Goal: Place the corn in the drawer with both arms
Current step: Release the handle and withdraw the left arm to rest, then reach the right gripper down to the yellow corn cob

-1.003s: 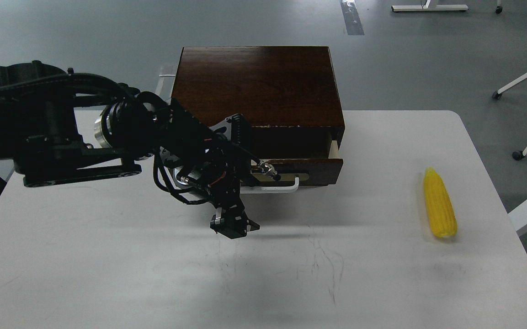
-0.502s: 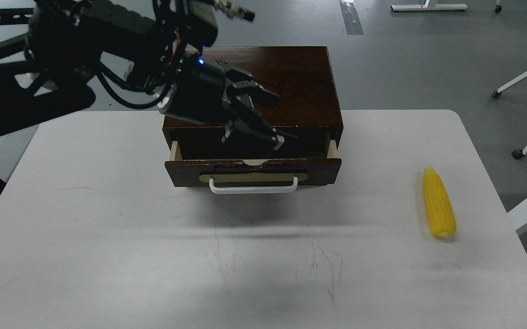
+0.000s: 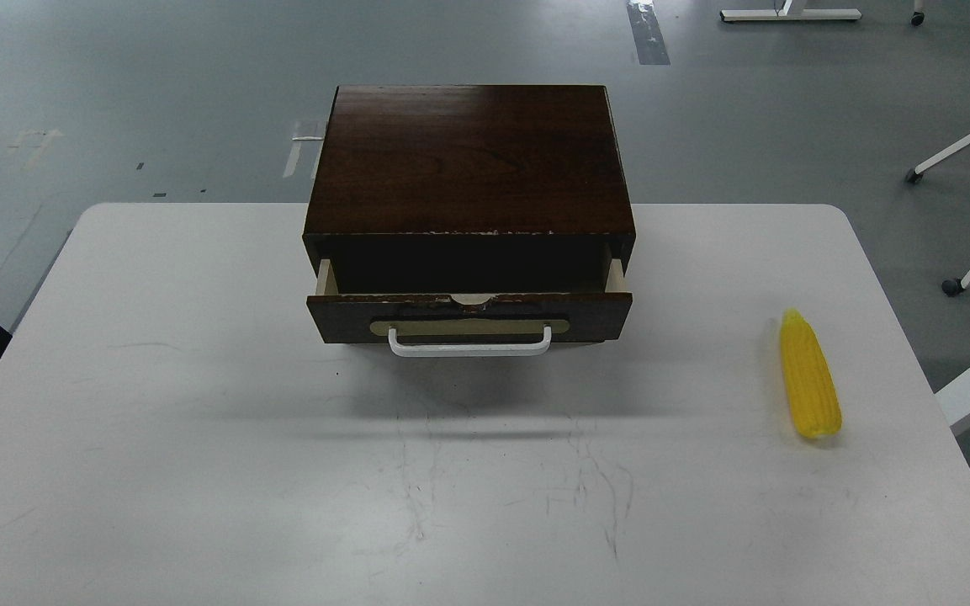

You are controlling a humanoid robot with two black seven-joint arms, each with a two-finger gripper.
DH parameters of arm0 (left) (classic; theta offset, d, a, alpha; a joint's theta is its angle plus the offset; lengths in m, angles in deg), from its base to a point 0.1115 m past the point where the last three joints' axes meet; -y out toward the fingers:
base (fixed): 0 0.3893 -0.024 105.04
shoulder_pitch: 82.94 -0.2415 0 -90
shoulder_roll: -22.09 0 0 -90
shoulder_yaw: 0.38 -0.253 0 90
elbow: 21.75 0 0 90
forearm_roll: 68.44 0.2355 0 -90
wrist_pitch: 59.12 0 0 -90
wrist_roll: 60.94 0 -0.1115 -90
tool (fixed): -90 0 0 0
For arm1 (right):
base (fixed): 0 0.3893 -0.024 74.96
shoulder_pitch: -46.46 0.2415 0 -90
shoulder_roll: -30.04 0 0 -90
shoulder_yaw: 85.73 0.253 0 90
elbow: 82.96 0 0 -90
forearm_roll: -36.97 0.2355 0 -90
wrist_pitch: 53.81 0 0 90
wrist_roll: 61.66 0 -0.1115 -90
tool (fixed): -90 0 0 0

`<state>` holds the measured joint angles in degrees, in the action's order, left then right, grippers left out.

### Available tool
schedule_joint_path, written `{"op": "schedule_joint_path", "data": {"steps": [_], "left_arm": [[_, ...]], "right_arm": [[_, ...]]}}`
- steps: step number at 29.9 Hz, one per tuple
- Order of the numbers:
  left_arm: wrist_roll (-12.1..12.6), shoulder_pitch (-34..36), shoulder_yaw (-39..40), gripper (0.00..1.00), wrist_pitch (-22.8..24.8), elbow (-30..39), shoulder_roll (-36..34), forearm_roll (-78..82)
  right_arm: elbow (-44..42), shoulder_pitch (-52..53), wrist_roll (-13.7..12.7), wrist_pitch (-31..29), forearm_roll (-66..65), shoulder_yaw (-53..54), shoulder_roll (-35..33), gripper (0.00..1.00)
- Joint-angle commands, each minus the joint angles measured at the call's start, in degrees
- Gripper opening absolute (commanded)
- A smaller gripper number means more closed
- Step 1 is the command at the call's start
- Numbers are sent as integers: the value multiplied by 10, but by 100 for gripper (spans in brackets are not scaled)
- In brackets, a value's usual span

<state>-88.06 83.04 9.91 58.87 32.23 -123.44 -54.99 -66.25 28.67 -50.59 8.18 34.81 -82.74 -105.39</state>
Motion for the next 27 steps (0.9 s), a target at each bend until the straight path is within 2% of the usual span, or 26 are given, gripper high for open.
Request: {"op": "schedule_joint_path", "data": {"steps": [1,6,11,14,27], "left_arm": [[2,-35,1,98,0,-117,61,-140],[2,-54,11,98,0,-151,91,-226],[2,-88,70,98,0,-151,114,-252],[3,-103,103,98,0,-151,127,-251],[2,-105,119,98,0,-151,135,-251]], "right_arm": [[5,42,0,0,-116,-49,28,100],[14,66,0,0,-210,-104,52,100],[48,68,0,0,-265,-164,76,100],[109,70,0,0,-285,-211,72,100],[432,85,0,0,-398,-234,-114,100]]}}
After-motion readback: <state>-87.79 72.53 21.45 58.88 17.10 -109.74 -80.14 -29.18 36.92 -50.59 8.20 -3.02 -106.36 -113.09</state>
